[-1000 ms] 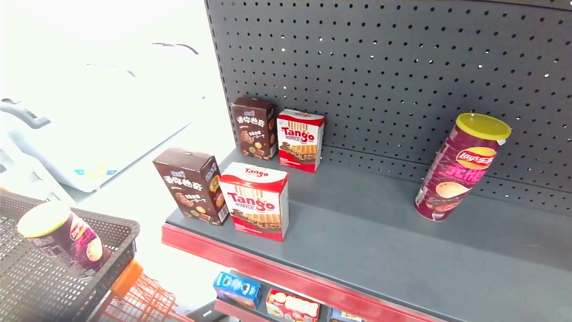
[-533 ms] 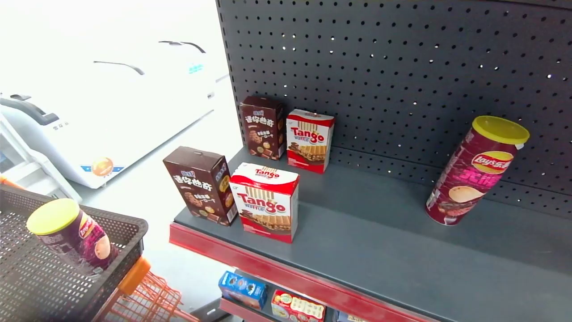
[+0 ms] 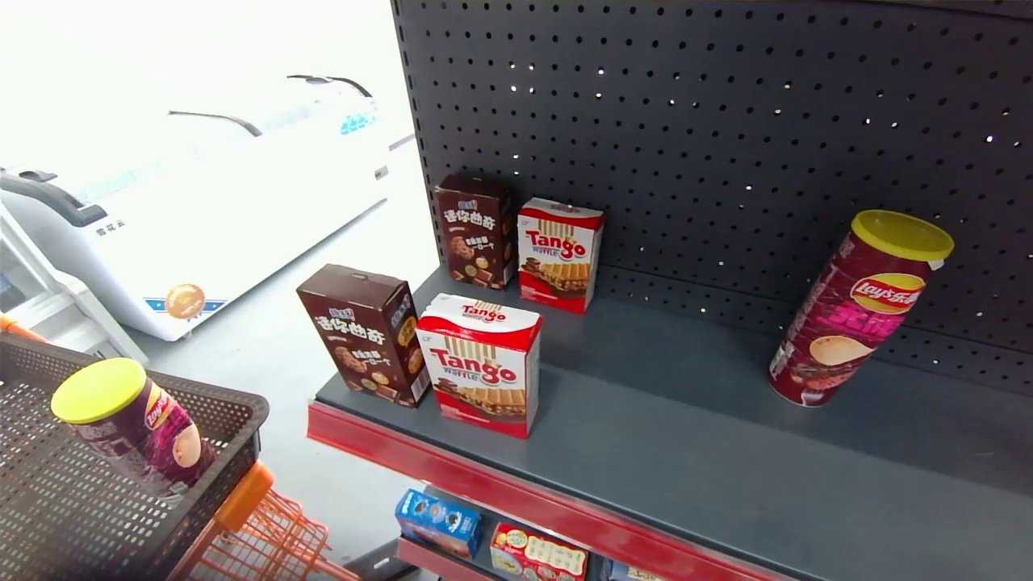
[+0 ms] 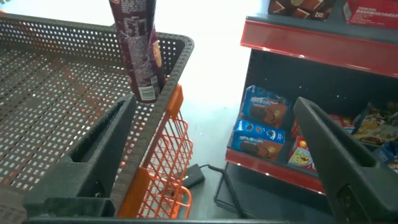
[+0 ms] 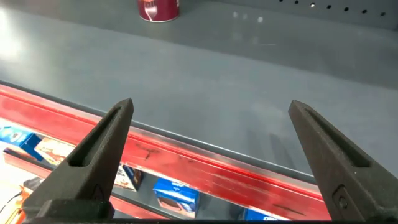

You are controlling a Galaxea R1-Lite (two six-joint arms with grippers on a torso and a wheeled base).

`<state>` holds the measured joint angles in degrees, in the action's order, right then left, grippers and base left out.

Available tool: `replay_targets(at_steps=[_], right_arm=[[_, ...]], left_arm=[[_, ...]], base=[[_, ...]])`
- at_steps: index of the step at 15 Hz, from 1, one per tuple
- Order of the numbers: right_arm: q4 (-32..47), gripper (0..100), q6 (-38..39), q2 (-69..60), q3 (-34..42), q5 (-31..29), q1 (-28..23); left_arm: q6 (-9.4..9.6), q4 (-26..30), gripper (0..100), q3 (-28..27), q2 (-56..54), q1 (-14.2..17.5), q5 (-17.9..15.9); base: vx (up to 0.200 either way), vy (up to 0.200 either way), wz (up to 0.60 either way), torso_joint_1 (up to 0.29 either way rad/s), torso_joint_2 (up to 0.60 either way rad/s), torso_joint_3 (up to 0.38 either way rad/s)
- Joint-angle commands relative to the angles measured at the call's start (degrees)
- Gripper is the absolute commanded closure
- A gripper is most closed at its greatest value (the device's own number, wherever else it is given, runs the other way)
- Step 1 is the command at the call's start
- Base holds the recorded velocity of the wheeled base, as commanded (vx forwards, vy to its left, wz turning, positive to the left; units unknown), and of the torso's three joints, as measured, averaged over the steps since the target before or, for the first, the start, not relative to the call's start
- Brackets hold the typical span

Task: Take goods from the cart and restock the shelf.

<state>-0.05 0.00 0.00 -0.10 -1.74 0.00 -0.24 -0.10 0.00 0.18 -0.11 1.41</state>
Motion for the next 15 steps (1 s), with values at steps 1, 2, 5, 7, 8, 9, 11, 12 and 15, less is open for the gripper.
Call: replay_targets(at_steps=[1, 2, 5, 7, 8, 9, 11, 12, 15], right_arm=[[-0.04, 0, 0.00, 0.00, 0.01, 0.07, 0.00], [-0.04, 0, 0.00, 0.00, 0.01, -0.01, 0.00], [0.05, 0, 0.00, 0.00, 0.01, 0.07, 0.00], [-0.04, 0, 0.00, 0.00, 0.01, -0.01, 0.00], [-0.04, 0, 0.00, 0.00, 0.01, -0.01, 0.00], [-0.04, 0, 0.00, 0.00, 0.01, -0.01, 0.00], [-0.04, 0, 0.00, 0.00, 0.01, -0.01, 0.00], [-0.04, 0, 0.00, 0.00, 0.01, 0.07, 0.00], [-0.04, 0, 0.00, 0.00, 0.01, -0.01, 0.00]], left_arm=[[-0.02, 0.27, 0, -1.49, 0.17, 0.02, 0.08], [1.12, 0.89, 0, -7.47, 3.95, -0.59, 0.26], [1.83, 4.76, 0, -19.95, 21.88, -0.59, 2.54], [2.09, 1.94, 0, -21.36, 32.25, 5.12, 2.63], [2.27, -0.87, 0, -22.06, 37.35, 9.34, 2.63], [3.85, -1.66, 0, -21.97, 41.30, 10.39, 2.98], [4.73, -2.28, 0, -21.53, 47.37, 10.57, 3.16], [4.29, -3.15, 0, -21.88, 51.06, 10.57, 3.24], [2.97, -12.38, 0, -21.80, 61.08, 10.92, 3.16]], base=[[0.000, 0.000, 0.00, 0.000, 0.00, 0.000], [0.000, 0.000, 0.00, 0.000, 0.00, 0.000], [0.000, 0.000, 0.00, 0.000, 0.00, 0.000], [0.000, 0.000, 0.00, 0.000, 0.00, 0.000], [0.000, 0.000, 0.00, 0.000, 0.00, 0.000], [0.000, 0.000, 0.00, 0.000, 0.00, 0.000], [0.000, 0.000, 0.00, 0.000, 0.00, 0.000], [0.000, 0.000, 0.00, 0.000, 0.00, 0.000], [0.000, 0.000, 0.00, 0.000, 0.00, 0.000]])
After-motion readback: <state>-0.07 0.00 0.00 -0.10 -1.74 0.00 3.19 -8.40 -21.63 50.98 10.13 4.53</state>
